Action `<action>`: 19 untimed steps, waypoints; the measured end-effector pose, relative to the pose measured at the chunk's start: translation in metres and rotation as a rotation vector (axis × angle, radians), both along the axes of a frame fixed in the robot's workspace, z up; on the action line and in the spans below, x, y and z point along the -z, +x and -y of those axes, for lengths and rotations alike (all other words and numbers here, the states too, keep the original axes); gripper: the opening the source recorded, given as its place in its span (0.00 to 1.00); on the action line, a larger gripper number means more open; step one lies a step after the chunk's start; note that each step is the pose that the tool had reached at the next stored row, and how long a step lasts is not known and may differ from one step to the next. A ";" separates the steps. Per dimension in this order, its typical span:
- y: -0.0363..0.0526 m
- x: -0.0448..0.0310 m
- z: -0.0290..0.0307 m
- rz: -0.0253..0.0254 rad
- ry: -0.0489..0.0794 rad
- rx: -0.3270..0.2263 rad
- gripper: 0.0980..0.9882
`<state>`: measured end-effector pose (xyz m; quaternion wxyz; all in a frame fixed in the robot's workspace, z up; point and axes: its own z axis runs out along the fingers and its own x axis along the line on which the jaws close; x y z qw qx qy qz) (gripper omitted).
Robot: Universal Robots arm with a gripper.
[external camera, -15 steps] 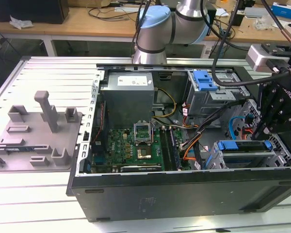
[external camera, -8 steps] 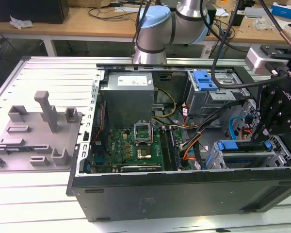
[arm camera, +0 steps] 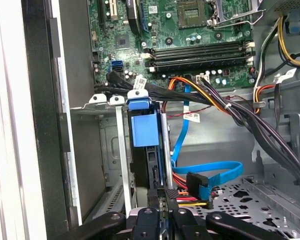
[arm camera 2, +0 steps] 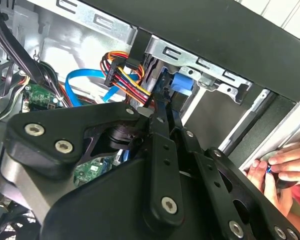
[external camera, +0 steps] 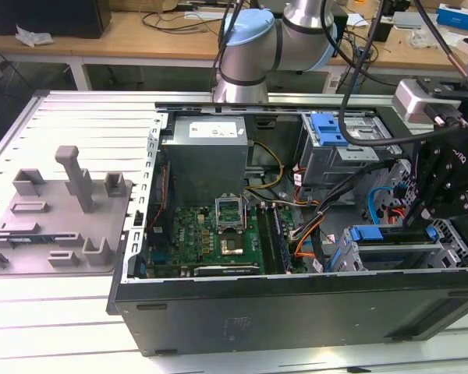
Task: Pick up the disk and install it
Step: 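Insert the first disk wire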
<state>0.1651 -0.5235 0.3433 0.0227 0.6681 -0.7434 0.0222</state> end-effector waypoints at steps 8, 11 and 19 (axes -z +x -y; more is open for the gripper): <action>0.0000 0.0068 0.0000 -0.0001 0.000 -0.013 0.07; -0.0001 0.0070 0.0000 0.0000 0.000 -0.015 0.30; 0.0001 -0.0301 -0.0036 0.0006 0.000 -0.015 0.30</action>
